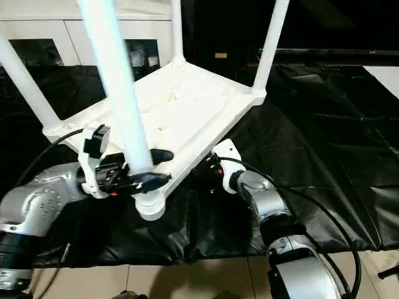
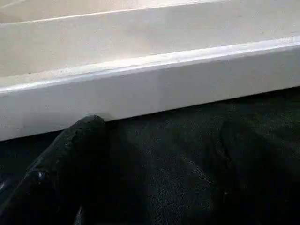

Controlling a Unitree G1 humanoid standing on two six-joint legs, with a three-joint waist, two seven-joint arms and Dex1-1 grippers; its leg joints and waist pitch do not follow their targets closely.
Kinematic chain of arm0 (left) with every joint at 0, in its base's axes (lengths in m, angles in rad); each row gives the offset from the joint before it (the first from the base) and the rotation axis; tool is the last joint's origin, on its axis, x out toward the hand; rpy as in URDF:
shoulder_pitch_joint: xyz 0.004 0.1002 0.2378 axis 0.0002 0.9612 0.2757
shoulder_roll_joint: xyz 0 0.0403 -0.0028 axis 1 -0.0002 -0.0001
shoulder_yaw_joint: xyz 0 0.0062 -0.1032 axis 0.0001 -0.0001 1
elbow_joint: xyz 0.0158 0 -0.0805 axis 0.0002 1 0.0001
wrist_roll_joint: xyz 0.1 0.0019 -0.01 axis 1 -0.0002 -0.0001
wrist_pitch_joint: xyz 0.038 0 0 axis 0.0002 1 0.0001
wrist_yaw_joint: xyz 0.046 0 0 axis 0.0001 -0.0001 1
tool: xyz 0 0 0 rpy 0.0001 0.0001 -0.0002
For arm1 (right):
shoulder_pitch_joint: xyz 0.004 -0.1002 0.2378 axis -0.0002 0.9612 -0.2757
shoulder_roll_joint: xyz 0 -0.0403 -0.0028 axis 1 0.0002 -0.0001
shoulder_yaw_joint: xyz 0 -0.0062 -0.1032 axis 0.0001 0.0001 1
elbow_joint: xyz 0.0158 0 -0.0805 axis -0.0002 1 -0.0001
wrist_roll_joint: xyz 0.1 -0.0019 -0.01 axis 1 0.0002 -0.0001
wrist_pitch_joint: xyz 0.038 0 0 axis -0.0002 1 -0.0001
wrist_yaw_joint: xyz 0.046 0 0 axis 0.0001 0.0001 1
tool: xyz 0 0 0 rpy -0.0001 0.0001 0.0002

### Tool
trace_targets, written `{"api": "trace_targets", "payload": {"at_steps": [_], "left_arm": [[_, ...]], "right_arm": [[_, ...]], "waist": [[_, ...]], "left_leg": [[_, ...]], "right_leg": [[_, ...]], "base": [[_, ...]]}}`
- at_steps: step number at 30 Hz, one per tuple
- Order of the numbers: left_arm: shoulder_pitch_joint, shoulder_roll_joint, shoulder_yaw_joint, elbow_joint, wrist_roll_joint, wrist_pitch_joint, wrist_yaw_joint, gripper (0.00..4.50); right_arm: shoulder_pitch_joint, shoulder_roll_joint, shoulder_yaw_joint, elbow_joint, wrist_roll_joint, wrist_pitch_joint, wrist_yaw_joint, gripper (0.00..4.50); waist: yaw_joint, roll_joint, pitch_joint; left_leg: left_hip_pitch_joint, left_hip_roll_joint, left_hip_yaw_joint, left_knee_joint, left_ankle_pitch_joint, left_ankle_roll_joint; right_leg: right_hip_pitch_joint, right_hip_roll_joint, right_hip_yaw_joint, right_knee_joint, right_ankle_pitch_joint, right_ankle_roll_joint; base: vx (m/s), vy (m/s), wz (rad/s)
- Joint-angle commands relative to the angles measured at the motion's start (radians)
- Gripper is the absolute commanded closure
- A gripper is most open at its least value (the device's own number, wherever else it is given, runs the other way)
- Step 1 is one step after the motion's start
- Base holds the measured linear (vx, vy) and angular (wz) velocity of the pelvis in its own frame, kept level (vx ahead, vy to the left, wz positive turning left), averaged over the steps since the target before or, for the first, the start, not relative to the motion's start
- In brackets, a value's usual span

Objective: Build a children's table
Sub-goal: Rotate table base

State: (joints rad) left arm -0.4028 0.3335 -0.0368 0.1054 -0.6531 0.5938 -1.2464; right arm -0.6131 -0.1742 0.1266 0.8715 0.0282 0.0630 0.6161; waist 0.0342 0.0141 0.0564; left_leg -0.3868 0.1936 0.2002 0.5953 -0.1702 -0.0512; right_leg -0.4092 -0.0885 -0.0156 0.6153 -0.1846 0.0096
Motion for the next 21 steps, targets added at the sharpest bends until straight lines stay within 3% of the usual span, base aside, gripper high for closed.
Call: {"api": "trace_targets", "payload": {"at_steps": [1, 7, 11, 15, 17, 18, 21], "left_arm": [[-0.041, -0.063, -0.071, -0.071, -0.05, 0.009, 0.001, 0.05], [-0.06, -0.122, -0.104, -0.098, -0.071, 0.038, 0.007, 0.05], [-0.048, -0.099, -0.08, -0.104, -0.066, 0.051, 0.002, 0.05], [-0.031, -0.042, -0.04, -0.117, -0.102, 0.098, -0.021, 0.05], [-0.013, 0.002, -0.024, -0.138, -0.124, 0.136, -0.041, 0.05], [-0.011, 0.005, -0.021, -0.14, -0.125, 0.138, -0.043, 0.05], [-0.005, 0.009, -0.011, -0.144, -0.114, 0.136, -0.039, 0.05]], "right_arm": [[-0.024, 0.068, 0.049, -0.008, 0.012, -0.028, 0.053, 0.0], [-0.03, 0.083, 0.053, 0.003, 0.001, -0.045, 0.065, 0.0], [-0.049, 0.065, 0.024, 0.031, -0.01, -0.06, 0.031, 0.0], [-0.057, 0.03, -0.001, 0.045, -0.011, -0.069, 0.021, 0.0], [-0.061, 0.003, -0.013, 0.062, -0.016, -0.073, 0.009, 0.0], [-0.062, 0.001, -0.015, 0.065, -0.016, -0.075, 0.008, 0.0], [-0.065, -0.007, -0.025, 0.081, -0.017, -0.083, 0.006, 0.0]], "waist": [[0.011, 0.01, -0.066], [0.004, 0.005, -0.063], [-0.003, 0.004, -0.066], [-0.002, 0.005, -0.071], [0.003, 0.001, -0.072], [0.007, 0.005, -0.072], [0.017, 0.007, -0.067]], "left_leg": [[0.022, 0.024, -0.01, -0.076, -0.272, -0.008], [0.022, 0.024, -0.016, -0.082, -0.33, -0.025], [0.016, 0.022, -0.018, -0.08, -0.293, -0.013], [0.018, 0.02, -0.014, -0.073, -0.244, 0.006], [0.019, 0.021, -0.009, -0.069, -0.21, 0.02], [0.021, 0.022, -0.008, -0.068, -0.2, 0.026], [0.026, 0.025, -0.004, -0.069, -0.225, 0.018]], "right_leg": [[0.046, -0.029, 0.015, -0.066, -0.178, -0.261], [0.044, -0.032, 0.014, -0.076, -0.271, -0.232], [0.047, -0.032, 0.014, -0.072, -0.218, -0.241], [0.047, -0.027, 0.013, -0.063, -0.131, -0.267], [0.049, -0.024, 0.012, -0.058, -0.086, -0.284], [0.047, -0.024, 0.012, -0.057, -0.077, -0.292], [0.042, -0.023, 0.013, -0.061, -0.108, -0.289]], "base": [[0.0, 0.0, 0.0], [0.0, 0.0, 0.0], [0.0, 0.0, 0.0], [0.0, 0.0, 0.0], [0.0, 0.0, 0.0], [0.0, 0.0, 0.0], [0.0, 0.0, 0.0]]}}
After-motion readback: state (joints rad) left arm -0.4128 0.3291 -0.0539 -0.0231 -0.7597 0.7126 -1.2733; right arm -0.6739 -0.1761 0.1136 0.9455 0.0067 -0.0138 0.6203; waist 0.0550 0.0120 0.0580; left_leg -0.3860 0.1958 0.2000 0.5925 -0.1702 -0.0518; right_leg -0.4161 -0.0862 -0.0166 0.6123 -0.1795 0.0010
